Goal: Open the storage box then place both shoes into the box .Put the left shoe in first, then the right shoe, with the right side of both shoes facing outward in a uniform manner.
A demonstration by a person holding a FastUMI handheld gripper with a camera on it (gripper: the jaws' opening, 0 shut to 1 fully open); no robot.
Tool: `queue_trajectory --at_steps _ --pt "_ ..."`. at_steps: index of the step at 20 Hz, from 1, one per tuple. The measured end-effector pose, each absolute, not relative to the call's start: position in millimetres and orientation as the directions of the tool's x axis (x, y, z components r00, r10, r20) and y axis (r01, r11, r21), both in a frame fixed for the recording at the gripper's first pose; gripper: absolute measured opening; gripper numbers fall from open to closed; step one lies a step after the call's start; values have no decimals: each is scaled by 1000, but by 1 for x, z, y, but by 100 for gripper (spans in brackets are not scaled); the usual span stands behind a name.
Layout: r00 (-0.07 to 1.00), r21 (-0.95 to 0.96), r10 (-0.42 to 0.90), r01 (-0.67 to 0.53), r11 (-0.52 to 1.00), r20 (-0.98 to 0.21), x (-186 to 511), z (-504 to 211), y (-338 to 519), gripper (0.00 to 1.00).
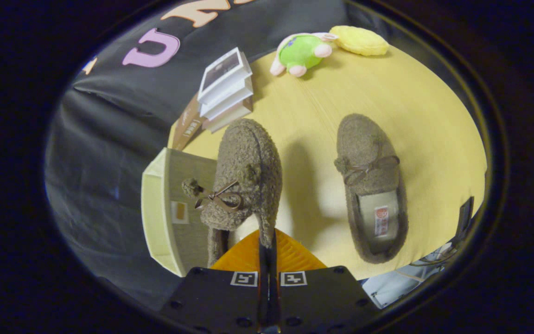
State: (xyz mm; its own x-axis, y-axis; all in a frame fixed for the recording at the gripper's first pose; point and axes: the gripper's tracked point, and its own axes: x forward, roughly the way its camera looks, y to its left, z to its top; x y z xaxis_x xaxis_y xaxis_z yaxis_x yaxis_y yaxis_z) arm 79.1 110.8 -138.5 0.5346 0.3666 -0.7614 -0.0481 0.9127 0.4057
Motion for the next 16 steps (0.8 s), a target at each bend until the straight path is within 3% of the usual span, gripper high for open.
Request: queue_trajectory --at_steps 9,13,16 --pt "521 540 554 -197 818 -649 32 -36 198 4" --pt "423 583 621 -233 778 -660 16 -46 260 4" --pt "386 546 593 -236 804 -706 16 -71 294 4"
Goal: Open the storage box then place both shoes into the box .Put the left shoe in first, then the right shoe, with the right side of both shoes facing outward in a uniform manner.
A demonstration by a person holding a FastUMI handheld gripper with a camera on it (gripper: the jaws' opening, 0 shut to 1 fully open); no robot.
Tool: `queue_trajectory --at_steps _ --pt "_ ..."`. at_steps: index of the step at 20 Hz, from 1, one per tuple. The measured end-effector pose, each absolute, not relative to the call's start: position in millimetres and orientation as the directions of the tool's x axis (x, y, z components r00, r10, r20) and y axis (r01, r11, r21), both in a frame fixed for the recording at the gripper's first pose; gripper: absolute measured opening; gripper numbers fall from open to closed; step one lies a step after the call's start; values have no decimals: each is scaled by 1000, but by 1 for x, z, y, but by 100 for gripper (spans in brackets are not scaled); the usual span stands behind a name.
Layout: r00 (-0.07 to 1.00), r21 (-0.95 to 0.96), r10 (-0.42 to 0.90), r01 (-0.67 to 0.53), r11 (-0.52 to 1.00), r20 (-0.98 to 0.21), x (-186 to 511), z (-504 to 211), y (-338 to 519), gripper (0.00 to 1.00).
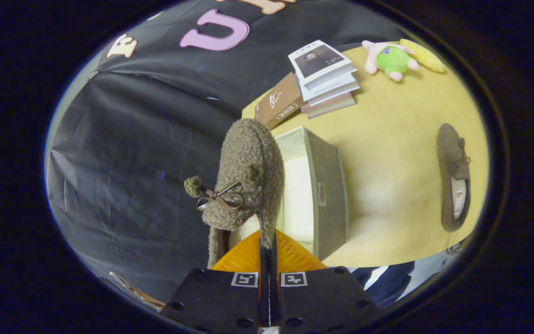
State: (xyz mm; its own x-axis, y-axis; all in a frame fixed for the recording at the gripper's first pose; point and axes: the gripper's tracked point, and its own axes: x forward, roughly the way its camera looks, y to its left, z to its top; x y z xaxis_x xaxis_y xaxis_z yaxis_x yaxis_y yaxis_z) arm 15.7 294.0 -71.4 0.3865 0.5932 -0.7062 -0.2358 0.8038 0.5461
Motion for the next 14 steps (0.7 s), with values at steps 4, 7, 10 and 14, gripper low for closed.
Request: queue_trajectory --at_steps 4,7,10,14 --pt "393 445 484 -193 875 -782 37 -119 324 4" --pt "387 386 429 -187 903 -816 44 -149 344 4" --pt "382 348 381 -155 925 -842 53 -172 358 4" --pt "381 262 293 -134 956 -877 66 -204 367 4"
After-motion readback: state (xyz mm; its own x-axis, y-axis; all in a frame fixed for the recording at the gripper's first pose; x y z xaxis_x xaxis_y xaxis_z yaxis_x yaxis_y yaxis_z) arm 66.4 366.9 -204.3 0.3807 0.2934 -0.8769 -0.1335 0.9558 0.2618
